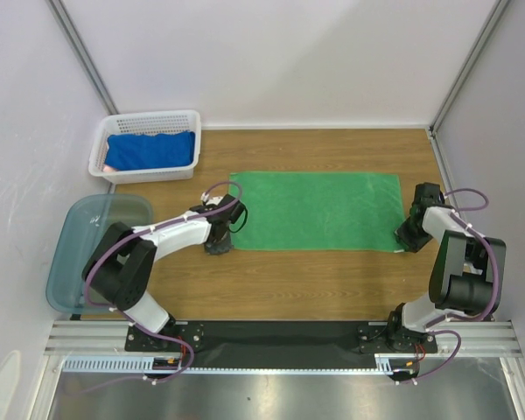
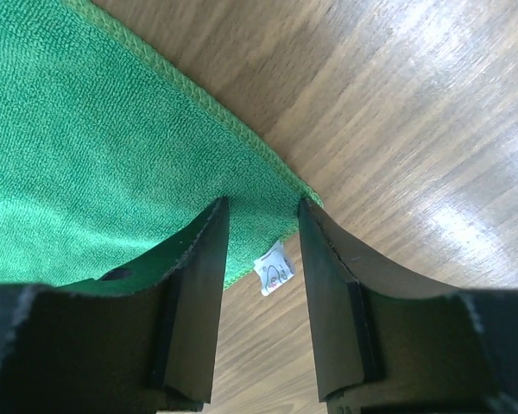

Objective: Fold and stack the towels
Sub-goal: Flatten out the crumpled towel

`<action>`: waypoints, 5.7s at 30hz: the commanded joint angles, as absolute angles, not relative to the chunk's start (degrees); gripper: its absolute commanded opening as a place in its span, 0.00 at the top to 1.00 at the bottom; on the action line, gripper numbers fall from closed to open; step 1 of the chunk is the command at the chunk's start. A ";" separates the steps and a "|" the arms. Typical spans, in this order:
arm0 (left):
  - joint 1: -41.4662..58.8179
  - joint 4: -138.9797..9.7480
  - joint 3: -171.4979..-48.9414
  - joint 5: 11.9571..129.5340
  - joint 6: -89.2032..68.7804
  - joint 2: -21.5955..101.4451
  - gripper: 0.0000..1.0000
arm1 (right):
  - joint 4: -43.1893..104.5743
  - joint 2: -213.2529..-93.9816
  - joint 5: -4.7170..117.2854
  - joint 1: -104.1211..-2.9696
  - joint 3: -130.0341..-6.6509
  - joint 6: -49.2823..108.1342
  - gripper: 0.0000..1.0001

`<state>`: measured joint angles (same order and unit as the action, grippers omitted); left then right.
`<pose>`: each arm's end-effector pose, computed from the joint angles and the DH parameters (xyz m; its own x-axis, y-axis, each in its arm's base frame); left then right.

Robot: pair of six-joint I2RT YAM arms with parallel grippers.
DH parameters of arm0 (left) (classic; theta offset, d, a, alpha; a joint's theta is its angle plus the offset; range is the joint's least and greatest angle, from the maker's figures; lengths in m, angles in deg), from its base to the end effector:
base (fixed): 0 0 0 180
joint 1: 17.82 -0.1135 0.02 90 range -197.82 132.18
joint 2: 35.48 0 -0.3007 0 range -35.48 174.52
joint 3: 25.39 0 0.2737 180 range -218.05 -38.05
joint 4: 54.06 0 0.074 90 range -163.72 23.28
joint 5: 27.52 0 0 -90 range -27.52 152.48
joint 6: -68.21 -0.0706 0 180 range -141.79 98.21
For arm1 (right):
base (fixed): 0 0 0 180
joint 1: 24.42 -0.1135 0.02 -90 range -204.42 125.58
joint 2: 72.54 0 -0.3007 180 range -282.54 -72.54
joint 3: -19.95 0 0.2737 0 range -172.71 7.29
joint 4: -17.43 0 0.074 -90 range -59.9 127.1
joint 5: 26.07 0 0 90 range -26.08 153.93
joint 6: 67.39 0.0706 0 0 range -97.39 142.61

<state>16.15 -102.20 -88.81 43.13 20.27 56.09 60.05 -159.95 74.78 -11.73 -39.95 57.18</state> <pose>0.2643 -0.1498 0.1484 -0.9077 -0.1506 -0.3916 -0.1967 0.9772 0.0802 0.2877 -0.0784 0.1527 -0.5977 0.7058 -0.3803 0.7496 0.6602 0.0471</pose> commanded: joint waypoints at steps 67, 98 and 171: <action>16.37 -92.91 -90.78 40.34 27.16 57.33 0.65 | 68.24 -148.21 58.74 -8.86 -53.44 51.00 0.37; 17.77 -100.64 -77.52 39.37 32.43 45.22 1.00 | 68.42 -151.99 59.09 -8.95 -52.04 51.53 0.38; -4.64 -89.49 -121.37 43.59 31.74 78.95 0.37 | 59.36 -191.80 53.64 -16.95 -87.36 60.49 0.36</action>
<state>-3.82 -94.12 -118.49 44.68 31.33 78.43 60.84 -191.47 54.45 -16.50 -84.39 59.93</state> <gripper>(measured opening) 0.636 0.643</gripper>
